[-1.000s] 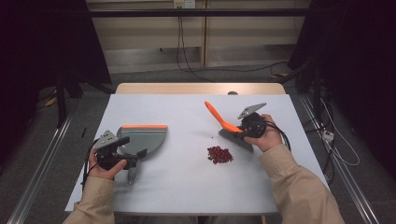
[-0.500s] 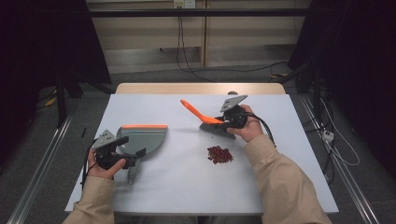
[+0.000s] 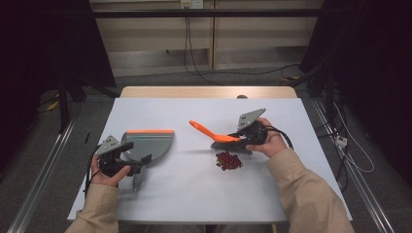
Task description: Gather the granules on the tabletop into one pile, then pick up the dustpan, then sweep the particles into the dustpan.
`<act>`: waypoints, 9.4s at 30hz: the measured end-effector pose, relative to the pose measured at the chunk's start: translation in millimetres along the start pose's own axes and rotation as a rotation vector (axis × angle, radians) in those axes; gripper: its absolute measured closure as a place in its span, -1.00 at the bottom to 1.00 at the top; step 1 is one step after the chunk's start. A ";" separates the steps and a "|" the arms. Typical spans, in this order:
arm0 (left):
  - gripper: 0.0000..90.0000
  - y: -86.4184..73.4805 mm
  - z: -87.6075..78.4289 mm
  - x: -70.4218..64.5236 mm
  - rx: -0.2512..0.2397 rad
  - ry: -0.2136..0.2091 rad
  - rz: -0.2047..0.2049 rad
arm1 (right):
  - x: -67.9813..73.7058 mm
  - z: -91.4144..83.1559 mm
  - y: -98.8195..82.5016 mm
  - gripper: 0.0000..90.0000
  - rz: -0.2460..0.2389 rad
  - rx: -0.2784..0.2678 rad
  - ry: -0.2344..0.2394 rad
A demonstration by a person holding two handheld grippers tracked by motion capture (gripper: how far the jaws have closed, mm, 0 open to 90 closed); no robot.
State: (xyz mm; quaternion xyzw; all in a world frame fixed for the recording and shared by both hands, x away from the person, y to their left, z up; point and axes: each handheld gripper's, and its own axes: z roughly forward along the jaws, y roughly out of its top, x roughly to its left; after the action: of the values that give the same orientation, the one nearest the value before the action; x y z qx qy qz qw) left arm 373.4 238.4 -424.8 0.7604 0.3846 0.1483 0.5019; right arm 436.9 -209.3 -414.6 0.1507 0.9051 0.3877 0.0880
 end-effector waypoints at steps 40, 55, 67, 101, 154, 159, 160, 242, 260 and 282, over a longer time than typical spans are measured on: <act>-0.85 -0.8 -1.7 -3.0 0.052 0.003 0.008 | -17.0 -25.0 -13.0 0.58 0.165 -0.044 -0.134; -0.83 -3.8 -3.9 -7.5 0.127 0.018 -0.010 | -7.5 -20.4 -13.3 0.56 0.277 0.114 -0.194; -0.83 -10.3 -3.6 -9.4 0.182 0.043 -0.035 | -0.3 -23.3 -18.1 0.58 0.384 0.077 -0.248; 0.29 -8.5 16.6 -15.7 0.403 0.229 -0.071 | 12.0 -20.8 -20.3 0.57 0.417 0.030 -0.300; 0.06 -2.5 13.2 -54.1 0.495 -0.265 0.224 | 14.8 -22.6 -22.0 0.50 0.425 0.022 -0.334; 0.06 -0.8 10.8 -46.1 0.503 -0.228 0.229 | 15.2 -26.9 -20.0 0.46 0.424 0.026 -0.337; 0.06 -0.7 10.7 -44.9 0.499 -0.224 0.224 | 15.3 -28.3 -19.3 0.46 0.423 0.027 -0.341; 0.36 1.0 17.4 -69.5 0.507 -0.295 0.291 | 45.5 -22.9 -9.7 0.59 0.467 0.053 -0.436; 0.38 4.3 19.8 -73.4 0.539 -0.305 0.309 | 52.1 -20.7 -4.6 0.59 0.453 0.086 -0.442; 0.38 9.3 28.1 -79.6 0.556 -0.309 0.318 | 71.7 -12.9 2.4 0.58 0.464 0.090 -0.460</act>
State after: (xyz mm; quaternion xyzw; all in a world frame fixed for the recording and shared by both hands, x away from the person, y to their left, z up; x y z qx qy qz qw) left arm 342.2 159.9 -416.6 0.9318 0.2064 -0.0025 0.2987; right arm 366.5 -192.0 -407.0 0.4403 0.8192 0.3128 0.1928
